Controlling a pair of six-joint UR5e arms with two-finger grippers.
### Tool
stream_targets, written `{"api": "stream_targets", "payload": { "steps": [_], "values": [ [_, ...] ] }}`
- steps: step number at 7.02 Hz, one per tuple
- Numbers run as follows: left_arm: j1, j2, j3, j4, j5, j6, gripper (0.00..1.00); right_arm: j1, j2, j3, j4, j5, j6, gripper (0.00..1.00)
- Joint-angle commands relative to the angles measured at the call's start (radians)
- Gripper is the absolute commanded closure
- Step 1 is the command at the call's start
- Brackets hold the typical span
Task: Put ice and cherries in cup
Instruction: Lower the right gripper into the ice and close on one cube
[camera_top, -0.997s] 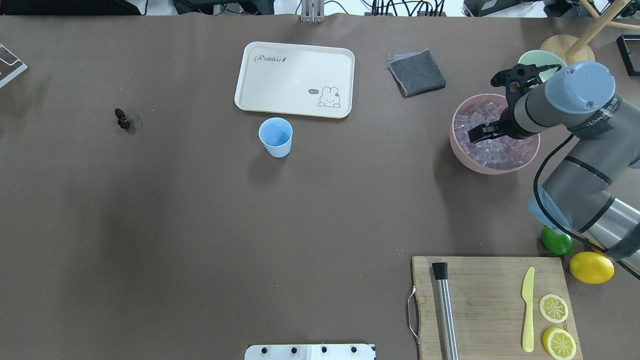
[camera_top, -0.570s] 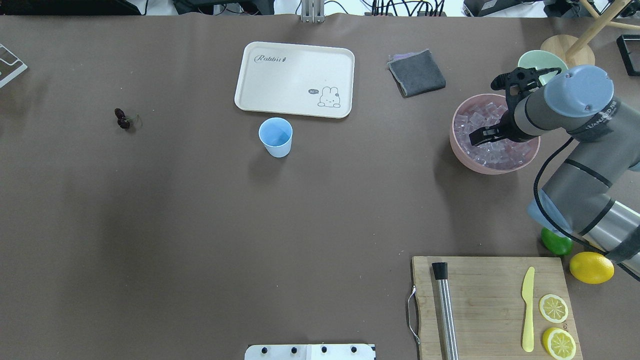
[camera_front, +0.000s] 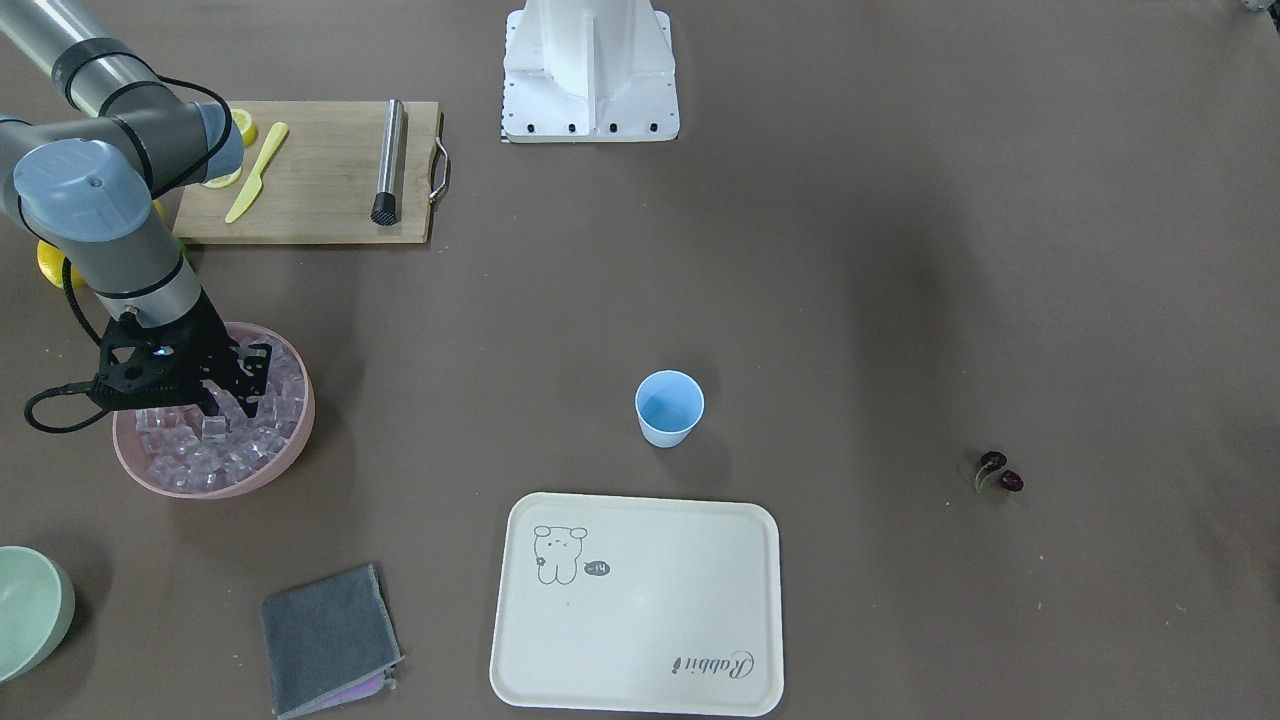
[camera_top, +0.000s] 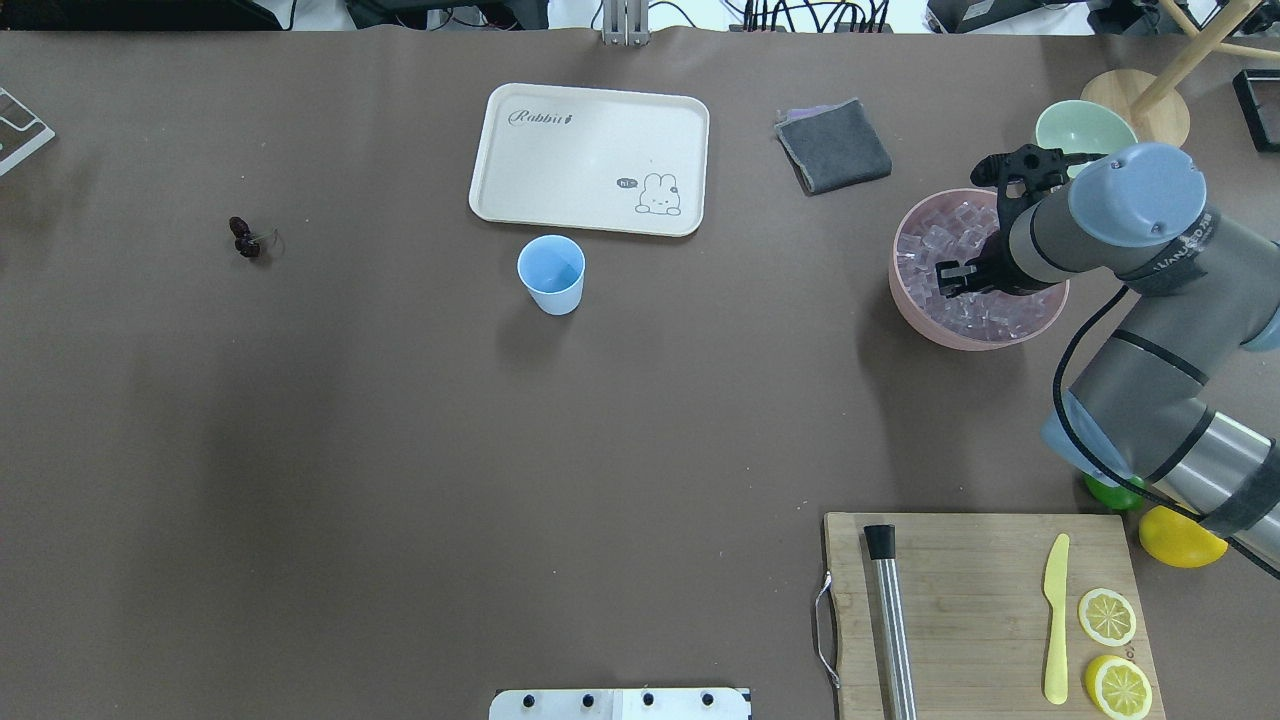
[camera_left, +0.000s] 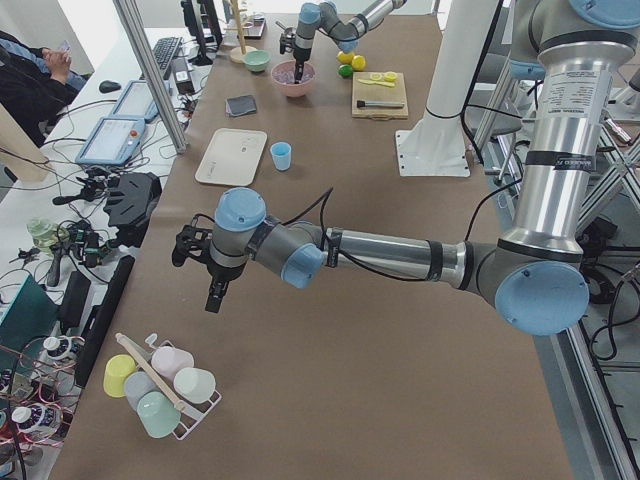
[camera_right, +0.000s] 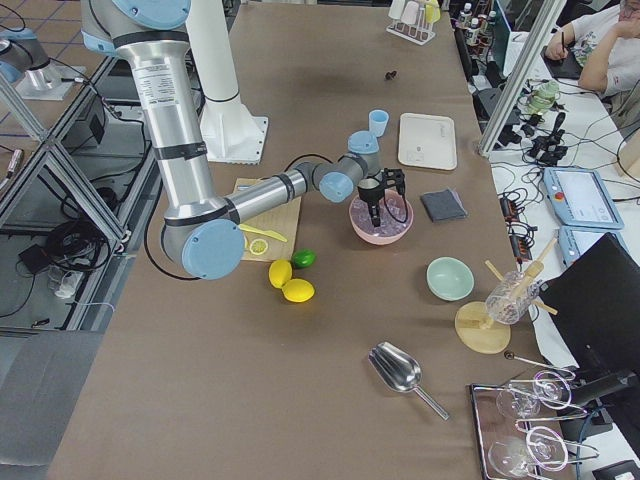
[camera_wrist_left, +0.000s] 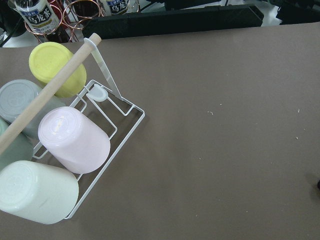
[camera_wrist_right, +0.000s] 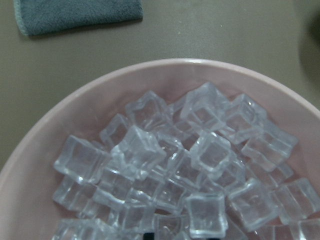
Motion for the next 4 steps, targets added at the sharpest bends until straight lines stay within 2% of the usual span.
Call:
{"api": "stream_targets", "payload": {
  "steps": [1, 4],
  "values": [
    [0.000, 0.000, 0.003, -0.001, -0.001, 0.000, 0.02, 0.020, -0.003, 0.012, -0.008, 0.007, -0.021, 1.00],
    [0.000, 0.000, -0.007, -0.002, -0.001, -0.003, 0.02, 0.075, -0.002, 0.042, -0.013, 0.021, -0.046, 1.00]
  ]
}}
